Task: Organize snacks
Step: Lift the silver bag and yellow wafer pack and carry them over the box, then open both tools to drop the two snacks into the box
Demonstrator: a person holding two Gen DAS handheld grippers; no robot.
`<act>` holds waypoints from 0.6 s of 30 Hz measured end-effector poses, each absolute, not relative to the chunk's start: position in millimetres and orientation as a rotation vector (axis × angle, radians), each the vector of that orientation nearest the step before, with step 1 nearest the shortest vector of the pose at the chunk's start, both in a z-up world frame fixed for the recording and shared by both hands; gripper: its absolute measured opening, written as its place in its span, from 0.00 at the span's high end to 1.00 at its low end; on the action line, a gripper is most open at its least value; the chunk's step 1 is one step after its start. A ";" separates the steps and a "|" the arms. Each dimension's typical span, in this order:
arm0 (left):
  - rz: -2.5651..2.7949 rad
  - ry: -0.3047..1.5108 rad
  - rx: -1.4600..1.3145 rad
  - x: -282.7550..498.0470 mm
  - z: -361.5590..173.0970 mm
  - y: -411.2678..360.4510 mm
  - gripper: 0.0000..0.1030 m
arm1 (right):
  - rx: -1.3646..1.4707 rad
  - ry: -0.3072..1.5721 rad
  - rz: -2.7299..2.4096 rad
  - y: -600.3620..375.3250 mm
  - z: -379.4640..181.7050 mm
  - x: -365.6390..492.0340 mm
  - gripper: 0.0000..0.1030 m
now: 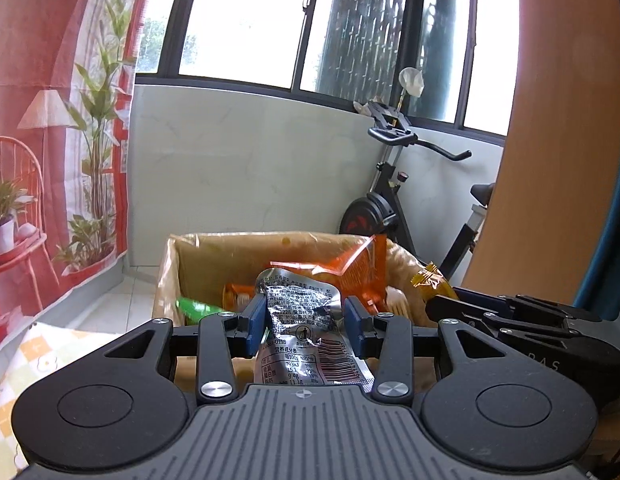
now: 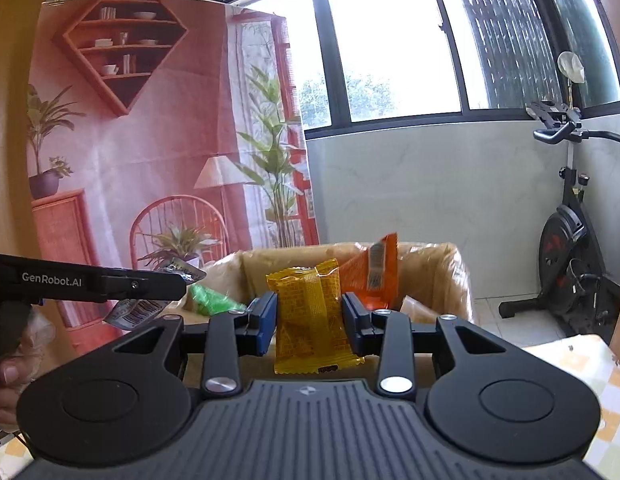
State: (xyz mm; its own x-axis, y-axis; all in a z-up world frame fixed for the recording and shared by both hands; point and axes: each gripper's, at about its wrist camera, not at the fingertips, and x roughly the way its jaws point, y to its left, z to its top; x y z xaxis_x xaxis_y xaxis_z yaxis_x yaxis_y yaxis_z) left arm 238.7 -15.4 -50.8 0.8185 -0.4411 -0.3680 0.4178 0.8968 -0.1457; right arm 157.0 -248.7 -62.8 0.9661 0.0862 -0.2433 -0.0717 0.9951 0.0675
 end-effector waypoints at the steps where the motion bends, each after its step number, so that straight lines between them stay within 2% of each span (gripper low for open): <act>1: -0.459 0.409 -0.060 244.4 -49.8 -16.8 0.58 | 0.058 0.249 0.078 -250.5 -60.8 162.8 0.64; 18: -0.450 0.498 -0.036 293.7 -59.5 -27.6 0.56 | 0.077 0.339 0.010 -278.9 -64.2 219.4 0.63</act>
State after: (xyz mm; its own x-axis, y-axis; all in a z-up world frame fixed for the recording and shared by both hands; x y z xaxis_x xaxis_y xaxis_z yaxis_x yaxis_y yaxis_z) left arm 293.7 -27.6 -59.5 0.7834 -0.4252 -0.4532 0.4080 0.9020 -0.1410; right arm 219.4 -278.9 -64.2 0.9432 0.0227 -0.3314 0.0032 0.9970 0.0774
